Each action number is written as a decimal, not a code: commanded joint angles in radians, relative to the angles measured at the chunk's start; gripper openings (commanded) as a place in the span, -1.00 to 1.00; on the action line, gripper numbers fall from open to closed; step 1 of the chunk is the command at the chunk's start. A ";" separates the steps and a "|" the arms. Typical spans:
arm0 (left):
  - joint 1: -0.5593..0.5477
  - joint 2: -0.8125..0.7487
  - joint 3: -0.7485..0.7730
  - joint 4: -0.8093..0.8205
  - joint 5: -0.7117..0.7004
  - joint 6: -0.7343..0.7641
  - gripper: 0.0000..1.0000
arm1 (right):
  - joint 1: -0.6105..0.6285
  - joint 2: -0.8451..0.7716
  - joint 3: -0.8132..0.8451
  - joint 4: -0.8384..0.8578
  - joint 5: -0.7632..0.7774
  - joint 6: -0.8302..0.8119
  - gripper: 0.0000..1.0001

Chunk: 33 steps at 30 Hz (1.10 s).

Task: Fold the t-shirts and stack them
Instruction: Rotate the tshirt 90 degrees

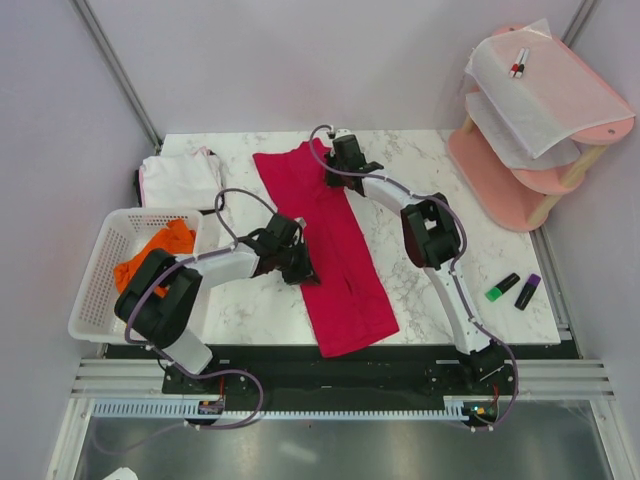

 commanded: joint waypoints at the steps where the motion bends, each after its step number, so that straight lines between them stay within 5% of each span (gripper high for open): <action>1: -0.003 -0.141 0.004 -0.081 -0.074 0.025 -0.96 | -0.099 0.010 -0.018 -0.077 0.070 0.053 -1.00; 10: -0.003 -0.227 0.017 -0.114 -0.091 0.051 -0.96 | -0.194 -0.007 -0.054 -0.092 0.094 0.082 -1.00; 16: -0.003 -0.239 -0.008 -0.115 -0.123 0.056 -0.91 | -0.200 -0.163 -0.178 0.073 -0.060 0.030 -1.00; 18: -0.003 -0.251 -0.026 -0.117 -0.161 0.051 -0.69 | -0.202 -0.286 -0.267 0.095 -0.102 0.031 -0.98; 19: -0.003 -0.263 -0.049 -0.117 -0.186 0.042 -0.09 | -0.204 -0.330 -0.296 0.100 -0.113 0.037 -0.96; 22: -0.003 -0.279 -0.086 -0.109 -0.206 0.036 0.44 | -0.205 -0.526 -0.520 0.116 -0.165 0.086 -0.75; 24: -0.003 -0.277 -0.097 -0.106 -0.204 0.039 0.53 | -0.207 -0.666 -0.631 0.133 -0.245 0.112 -0.67; 25: -0.003 -0.277 -0.107 -0.106 -0.203 0.041 0.58 | -0.210 -0.707 -0.737 0.139 -0.261 0.120 -0.35; 28: -0.003 -0.270 -0.126 -0.097 -0.175 0.051 0.64 | -0.213 -0.867 -0.938 0.138 -0.309 0.125 -0.08; 33: -0.003 -0.277 -0.179 -0.079 -0.145 0.048 0.59 | -0.213 -1.091 -1.162 0.048 -0.320 0.117 0.21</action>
